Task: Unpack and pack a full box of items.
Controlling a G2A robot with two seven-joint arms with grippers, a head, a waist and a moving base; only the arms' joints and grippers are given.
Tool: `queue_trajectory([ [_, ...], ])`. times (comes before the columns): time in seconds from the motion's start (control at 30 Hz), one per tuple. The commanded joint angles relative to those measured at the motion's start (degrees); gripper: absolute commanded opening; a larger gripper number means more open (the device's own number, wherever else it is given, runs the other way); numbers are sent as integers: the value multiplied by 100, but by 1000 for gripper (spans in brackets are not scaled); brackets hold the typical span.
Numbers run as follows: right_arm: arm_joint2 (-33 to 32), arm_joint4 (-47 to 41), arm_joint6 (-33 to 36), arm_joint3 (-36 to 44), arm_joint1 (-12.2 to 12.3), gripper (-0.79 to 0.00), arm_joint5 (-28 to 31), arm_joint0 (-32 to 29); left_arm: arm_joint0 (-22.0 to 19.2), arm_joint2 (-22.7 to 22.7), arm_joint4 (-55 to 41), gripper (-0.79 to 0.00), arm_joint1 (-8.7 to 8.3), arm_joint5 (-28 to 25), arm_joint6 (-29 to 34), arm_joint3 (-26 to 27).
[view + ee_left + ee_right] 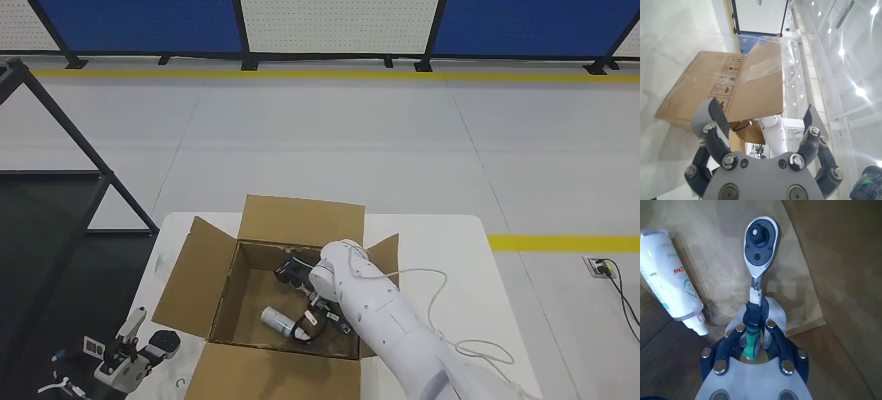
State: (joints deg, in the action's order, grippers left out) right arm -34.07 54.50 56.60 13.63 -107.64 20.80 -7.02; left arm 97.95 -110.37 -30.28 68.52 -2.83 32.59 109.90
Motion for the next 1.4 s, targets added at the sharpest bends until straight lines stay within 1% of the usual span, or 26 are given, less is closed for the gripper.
queue_trajectory([
  [0.0,-3,27,-32,95,10,-785,36,-3,-7,17,6,0,-3,-6,23,1],
  [0.2,-43,123,-184,509,86,-785,86,-35,-27,41,0,0,-12,-14,90,-10],
  [0.33,-111,179,-34,855,184,-785,41,-89,-27,49,-11,0,-18,-33,140,-18],
  [0.47,-187,243,309,1189,295,-785,-93,-213,-13,30,-61,0,-22,-57,171,-35],
  [0.7,-362,160,1165,1587,455,-785,-32,-358,19,-19,-112,0,-30,-72,195,-66],
  [0.77,-411,114,1468,1648,495,-785,11,-377,23,-23,-127,0,-31,-71,189,-67],
  [0.87,-446,108,1651,1721,530,-785,1,-432,30,-24,-121,0,-35,-77,200,-66],
  [1.0,-463,158,1712,1584,546,-785,-150,-457,39,-30,-137,0,-37,-78,190,-60],
  [1.1,-458,188,1661,1425,539,-785,-142,-441,47,-47,-149,0,-39,-90,178,-58],
  [1.13,-451,206,1618,1374,535,-760,-133,-436,49,-50,-160,0,-40,-92,171,-61],
  [1.17,-447,206,1589,1317,530,-717,-103,-436,51,-53,-160,0,-40,-94,168,-60],
  [1.3,-415,230,1551,1105,489,-619,-120,-405,57,-54,-166,0,-42,-96,147,-55],
  [1.37,-393,241,1515,1027,461,-613,-127,-392,56,-55,-167,0,-44,-88,141,-47],
])
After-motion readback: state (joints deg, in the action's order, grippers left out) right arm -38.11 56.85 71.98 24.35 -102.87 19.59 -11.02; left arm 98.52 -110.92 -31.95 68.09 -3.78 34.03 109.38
